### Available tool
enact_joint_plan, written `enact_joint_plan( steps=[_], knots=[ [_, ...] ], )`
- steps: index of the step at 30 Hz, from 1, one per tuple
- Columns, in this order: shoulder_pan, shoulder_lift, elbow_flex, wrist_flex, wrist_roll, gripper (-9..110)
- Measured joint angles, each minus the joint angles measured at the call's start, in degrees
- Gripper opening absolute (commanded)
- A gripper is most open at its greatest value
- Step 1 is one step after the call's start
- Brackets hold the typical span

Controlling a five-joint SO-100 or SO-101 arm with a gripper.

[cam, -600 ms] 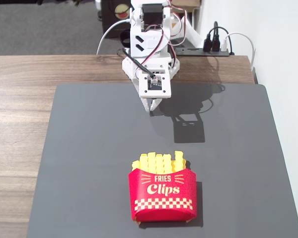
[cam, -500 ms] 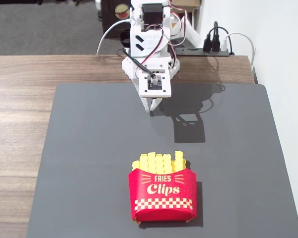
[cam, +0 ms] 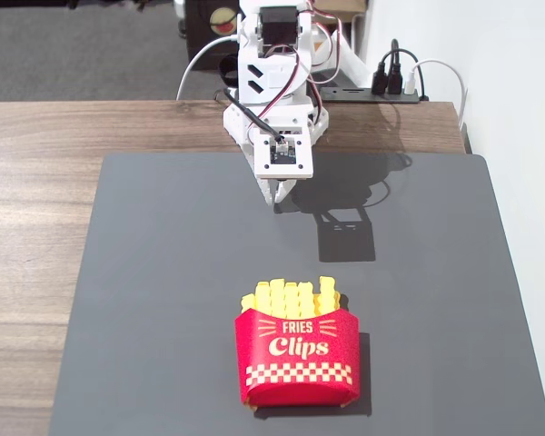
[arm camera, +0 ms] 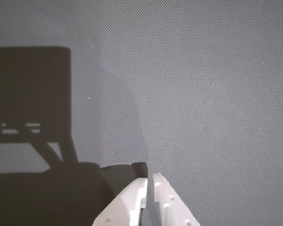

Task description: Grab a fry

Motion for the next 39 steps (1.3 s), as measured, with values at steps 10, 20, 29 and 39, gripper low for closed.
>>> enact_joint_plan(
  steps=[10,20,29,39],
  knots=[
    [0.0,-6.0,-1.4,-1.1,0.7,1],
    [0.0,-28.2,-19.2,-1.9,4.4,2],
    [-2.1,-51.9,-38.0,-2.7,7.6,19],
    [-5.0,-70.2,-51.7,-7.0,10.7,20]
  ],
)
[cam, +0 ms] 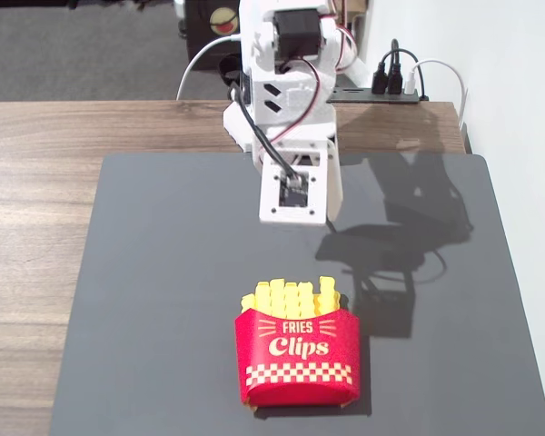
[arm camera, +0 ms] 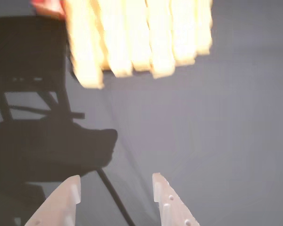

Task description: Grab a fry

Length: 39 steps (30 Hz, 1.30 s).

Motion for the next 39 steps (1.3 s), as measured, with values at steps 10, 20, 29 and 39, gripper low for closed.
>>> enact_joint_plan(
  steps=[10,20,29,39],
  knots=[
    [-1.4,-13.4,-11.3,-3.7,1.3,20],
    [-2.6,-24.3,-18.2,-7.4,3.0,20],
    [-3.9,-28.7,-21.5,-8.3,4.0,20],
    [-4.1,-31.4,-21.9,-10.2,4.7,20]
  ],
)
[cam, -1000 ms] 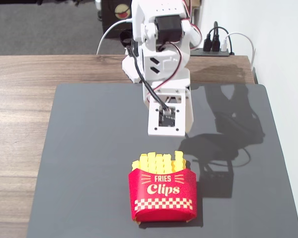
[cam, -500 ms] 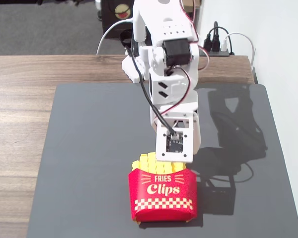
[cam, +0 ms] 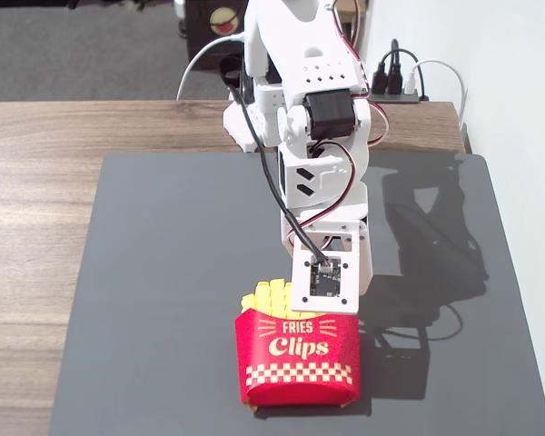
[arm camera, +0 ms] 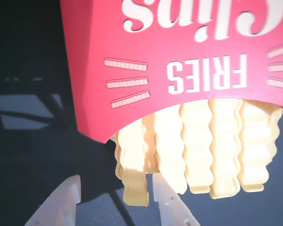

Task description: Grab a fry

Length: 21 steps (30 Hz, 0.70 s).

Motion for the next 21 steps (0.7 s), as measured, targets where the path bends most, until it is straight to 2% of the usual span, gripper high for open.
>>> enact_joint_plan(
  steps=[11,21],
  knots=[
    [-0.5,-2.2,0.0,-1.6,0.4,20],
    [-0.5,-2.5,0.0,-1.9,1.1,3]
  ],
)
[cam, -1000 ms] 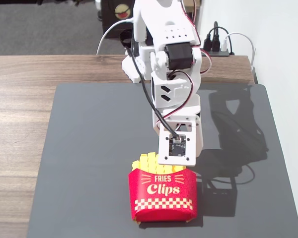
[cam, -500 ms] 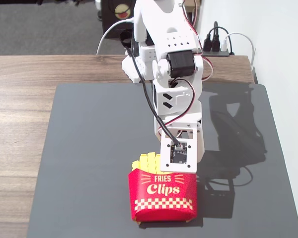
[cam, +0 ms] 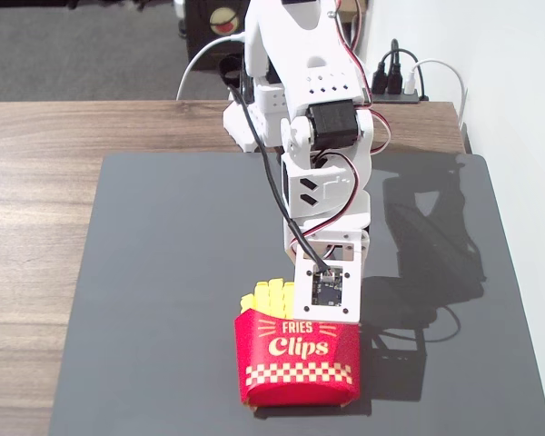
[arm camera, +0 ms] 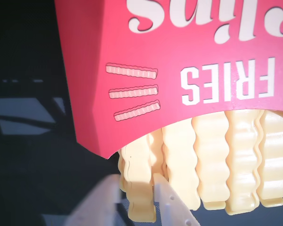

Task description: Grab a fry

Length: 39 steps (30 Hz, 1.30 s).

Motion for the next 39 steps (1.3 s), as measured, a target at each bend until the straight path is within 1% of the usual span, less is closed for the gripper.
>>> enact_joint_plan(
  steps=[4,17,29,39],
  knots=[
    [0.0,0.0,0.0,0.0,0.1,1],
    [-0.9,1.2,1.8,0.0,1.1,1],
    [-1.4,10.1,10.8,0.0,1.3,1],
    [-3.1,22.3,21.9,1.1,2.2,1]
  ],
)
